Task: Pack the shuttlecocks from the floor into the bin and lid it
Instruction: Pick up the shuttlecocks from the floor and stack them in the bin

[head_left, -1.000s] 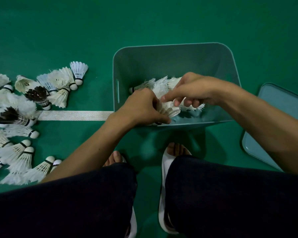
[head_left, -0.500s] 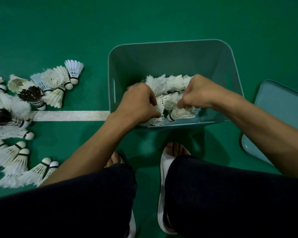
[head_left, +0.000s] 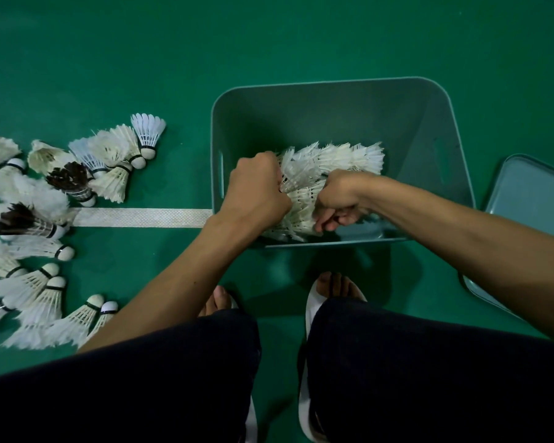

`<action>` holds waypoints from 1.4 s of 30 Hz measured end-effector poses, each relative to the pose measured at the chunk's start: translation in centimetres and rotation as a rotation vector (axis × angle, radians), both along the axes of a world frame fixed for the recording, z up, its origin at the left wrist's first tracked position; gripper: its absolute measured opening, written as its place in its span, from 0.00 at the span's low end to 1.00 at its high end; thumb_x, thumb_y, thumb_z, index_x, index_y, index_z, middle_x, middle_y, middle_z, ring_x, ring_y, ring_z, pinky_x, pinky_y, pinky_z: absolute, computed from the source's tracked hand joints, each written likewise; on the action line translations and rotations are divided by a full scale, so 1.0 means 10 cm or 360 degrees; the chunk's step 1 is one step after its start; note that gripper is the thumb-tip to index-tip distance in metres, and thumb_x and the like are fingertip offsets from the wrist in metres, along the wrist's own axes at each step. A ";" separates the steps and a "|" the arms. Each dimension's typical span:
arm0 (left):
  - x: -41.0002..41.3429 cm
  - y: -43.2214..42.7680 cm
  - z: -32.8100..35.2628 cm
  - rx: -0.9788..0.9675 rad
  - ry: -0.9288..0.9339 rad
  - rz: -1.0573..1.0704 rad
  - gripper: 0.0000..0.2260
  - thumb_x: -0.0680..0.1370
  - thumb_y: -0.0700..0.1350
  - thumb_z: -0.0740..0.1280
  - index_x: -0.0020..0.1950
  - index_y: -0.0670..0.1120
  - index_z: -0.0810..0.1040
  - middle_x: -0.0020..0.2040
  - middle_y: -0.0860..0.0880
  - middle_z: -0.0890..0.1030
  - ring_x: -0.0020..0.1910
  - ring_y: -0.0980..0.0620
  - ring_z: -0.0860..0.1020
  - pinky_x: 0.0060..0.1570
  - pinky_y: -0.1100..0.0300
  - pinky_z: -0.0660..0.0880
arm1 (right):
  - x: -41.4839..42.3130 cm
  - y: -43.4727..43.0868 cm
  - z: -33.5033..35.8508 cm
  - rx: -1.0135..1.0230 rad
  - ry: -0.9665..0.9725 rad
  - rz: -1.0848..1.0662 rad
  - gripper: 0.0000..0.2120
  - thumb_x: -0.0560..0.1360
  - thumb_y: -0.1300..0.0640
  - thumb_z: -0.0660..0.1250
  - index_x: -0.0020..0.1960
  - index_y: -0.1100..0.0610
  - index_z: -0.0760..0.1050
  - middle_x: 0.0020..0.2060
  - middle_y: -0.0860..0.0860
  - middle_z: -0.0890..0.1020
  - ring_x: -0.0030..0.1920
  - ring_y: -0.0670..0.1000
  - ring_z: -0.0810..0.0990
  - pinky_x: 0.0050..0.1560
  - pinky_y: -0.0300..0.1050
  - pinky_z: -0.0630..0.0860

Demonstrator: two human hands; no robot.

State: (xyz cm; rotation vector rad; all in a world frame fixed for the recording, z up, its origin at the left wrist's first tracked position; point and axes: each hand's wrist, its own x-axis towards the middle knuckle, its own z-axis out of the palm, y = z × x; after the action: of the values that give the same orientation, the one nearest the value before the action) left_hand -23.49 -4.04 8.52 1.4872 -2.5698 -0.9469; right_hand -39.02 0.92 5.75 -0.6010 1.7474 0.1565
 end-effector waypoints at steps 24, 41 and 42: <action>-0.02 0.03 -0.20 0.0076 -0.0307 -0.0637 0.12 0.75 0.50 0.72 0.55 0.46 0.80 0.53 0.45 0.83 0.53 0.43 0.80 0.53 0.50 0.79 | -0.54 0.43 0.71 -0.0626 0.0596 -0.0046 0.08 0.68 0.61 0.76 0.33 0.61 0.80 0.17 0.48 0.73 0.17 0.48 0.65 0.25 0.35 0.62; 0.00 -0.08 -0.34 0.0497 -0.0878 -0.0928 0.17 0.78 0.40 0.64 0.67 0.44 0.77 0.65 0.42 0.79 0.61 0.42 0.79 0.62 0.46 0.77 | -0.27 0.23 -0.06 -0.0027 0.0038 0.0074 0.04 0.78 0.66 0.69 0.47 0.66 0.80 0.38 0.57 0.87 0.30 0.51 0.81 0.20 0.34 0.71; -0.01 -0.07 -0.30 0.0472 -0.0815 -0.0903 0.18 0.79 0.39 0.62 0.68 0.44 0.77 0.66 0.42 0.79 0.62 0.41 0.78 0.63 0.47 0.76 | -0.25 0.22 -0.07 -0.0039 0.0063 0.0113 0.04 0.78 0.66 0.69 0.47 0.66 0.80 0.36 0.57 0.87 0.28 0.51 0.82 0.21 0.34 0.71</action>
State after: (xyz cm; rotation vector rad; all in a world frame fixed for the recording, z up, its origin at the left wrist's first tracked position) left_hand -23.64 -4.69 5.55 1.1809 -3.4755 -1.1577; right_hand -41.55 3.14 5.05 -0.6825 1.7691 0.1978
